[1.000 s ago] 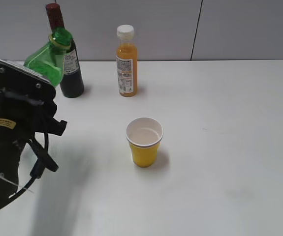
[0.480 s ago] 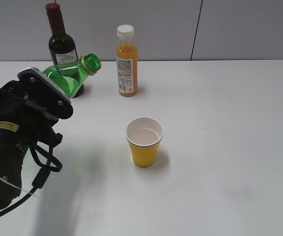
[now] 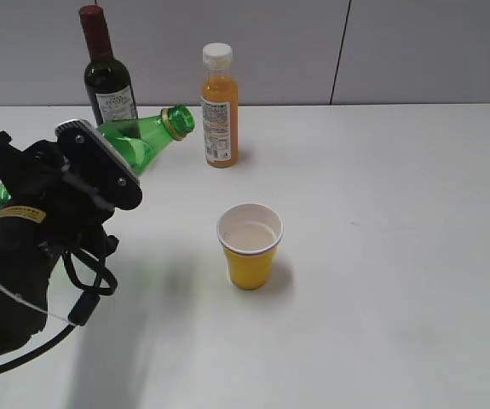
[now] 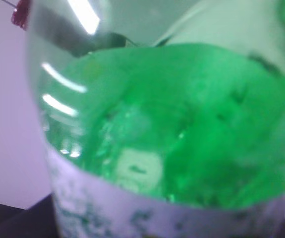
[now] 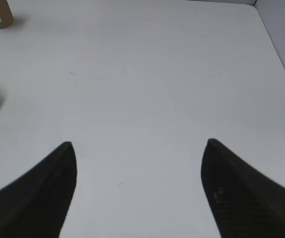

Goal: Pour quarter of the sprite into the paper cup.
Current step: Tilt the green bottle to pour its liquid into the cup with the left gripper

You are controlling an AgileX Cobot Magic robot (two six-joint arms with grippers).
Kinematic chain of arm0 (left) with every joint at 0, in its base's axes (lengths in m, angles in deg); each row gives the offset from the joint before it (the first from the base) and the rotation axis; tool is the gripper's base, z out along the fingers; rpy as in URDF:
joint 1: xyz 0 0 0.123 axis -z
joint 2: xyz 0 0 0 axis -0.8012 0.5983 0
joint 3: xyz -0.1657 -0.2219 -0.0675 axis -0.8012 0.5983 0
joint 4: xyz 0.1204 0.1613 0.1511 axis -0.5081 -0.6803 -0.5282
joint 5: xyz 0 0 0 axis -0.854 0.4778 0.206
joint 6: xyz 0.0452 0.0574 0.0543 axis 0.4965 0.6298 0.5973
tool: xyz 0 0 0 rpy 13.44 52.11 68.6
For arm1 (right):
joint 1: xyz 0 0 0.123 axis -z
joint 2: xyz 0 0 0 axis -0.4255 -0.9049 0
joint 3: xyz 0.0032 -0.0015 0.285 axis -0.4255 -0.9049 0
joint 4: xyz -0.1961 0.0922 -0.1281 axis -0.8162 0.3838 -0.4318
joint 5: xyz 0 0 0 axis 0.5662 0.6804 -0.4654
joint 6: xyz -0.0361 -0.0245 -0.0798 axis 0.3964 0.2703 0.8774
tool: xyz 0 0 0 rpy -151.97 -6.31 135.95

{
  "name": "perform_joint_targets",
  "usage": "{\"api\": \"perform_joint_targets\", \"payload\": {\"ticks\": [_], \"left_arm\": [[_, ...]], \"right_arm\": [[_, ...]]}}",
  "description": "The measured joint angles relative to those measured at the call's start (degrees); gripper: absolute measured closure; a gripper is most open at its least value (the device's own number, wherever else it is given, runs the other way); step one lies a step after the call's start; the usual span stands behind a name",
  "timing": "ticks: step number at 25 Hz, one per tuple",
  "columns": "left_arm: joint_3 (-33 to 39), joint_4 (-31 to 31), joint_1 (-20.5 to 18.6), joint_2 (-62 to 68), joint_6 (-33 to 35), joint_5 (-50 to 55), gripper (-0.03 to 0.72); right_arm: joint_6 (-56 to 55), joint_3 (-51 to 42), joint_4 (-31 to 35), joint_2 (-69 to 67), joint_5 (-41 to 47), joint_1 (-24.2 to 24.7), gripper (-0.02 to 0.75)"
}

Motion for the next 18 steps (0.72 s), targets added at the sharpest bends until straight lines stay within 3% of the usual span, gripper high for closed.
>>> {"api": "perform_joint_targets", "payload": {"ticks": [18], "left_arm": [[-2.4, 0.6, 1.8, 7.6, 3.2, -1.4, 0.241]], "right_arm": [[0.0, 0.0, 0.0, 0.0, 0.0, 0.0, 0.147]]}}
